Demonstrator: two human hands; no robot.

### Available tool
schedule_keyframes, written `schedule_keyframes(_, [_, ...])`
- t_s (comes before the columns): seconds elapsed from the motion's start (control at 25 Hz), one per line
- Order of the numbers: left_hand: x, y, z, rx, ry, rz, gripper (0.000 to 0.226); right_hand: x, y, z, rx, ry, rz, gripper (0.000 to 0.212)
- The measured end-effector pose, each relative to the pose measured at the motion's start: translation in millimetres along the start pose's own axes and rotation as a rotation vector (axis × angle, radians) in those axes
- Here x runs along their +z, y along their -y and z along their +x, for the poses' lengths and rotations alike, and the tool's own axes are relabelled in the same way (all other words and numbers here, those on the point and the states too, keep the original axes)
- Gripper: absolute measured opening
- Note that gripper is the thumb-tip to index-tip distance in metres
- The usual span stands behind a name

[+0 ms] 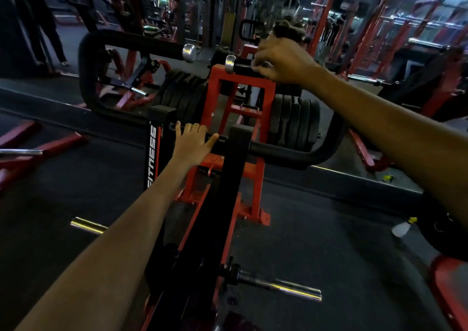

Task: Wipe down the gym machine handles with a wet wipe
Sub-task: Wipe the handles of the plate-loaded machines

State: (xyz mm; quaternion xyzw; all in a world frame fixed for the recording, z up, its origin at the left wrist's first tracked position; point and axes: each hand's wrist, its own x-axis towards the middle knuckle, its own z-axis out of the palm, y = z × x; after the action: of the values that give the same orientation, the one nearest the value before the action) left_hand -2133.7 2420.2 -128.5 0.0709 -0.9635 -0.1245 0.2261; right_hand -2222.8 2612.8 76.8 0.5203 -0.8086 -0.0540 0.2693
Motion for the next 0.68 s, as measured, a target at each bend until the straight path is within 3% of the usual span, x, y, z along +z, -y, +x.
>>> schedule_keyframes(0.16, [0.4,3.4,-0.3,0.006,-0.054,-0.069,0.039,6.6,20.0,27.9,0.033,-0.033,0.019,0.028])
schedule_keyframes(0.48, [2.5,3.0,2.7,-0.018,-0.006,-0.070,0.040,-14.2,-10.6,-7.8,-0.204,0.160,-0.113,0.024])
schedule_keyframes(0.68, [-0.7,-2.7,2.6,-0.046,0.008,-0.057,0.038,-9.9,18.4,19.9,-0.343,0.109,-0.250,0.036])
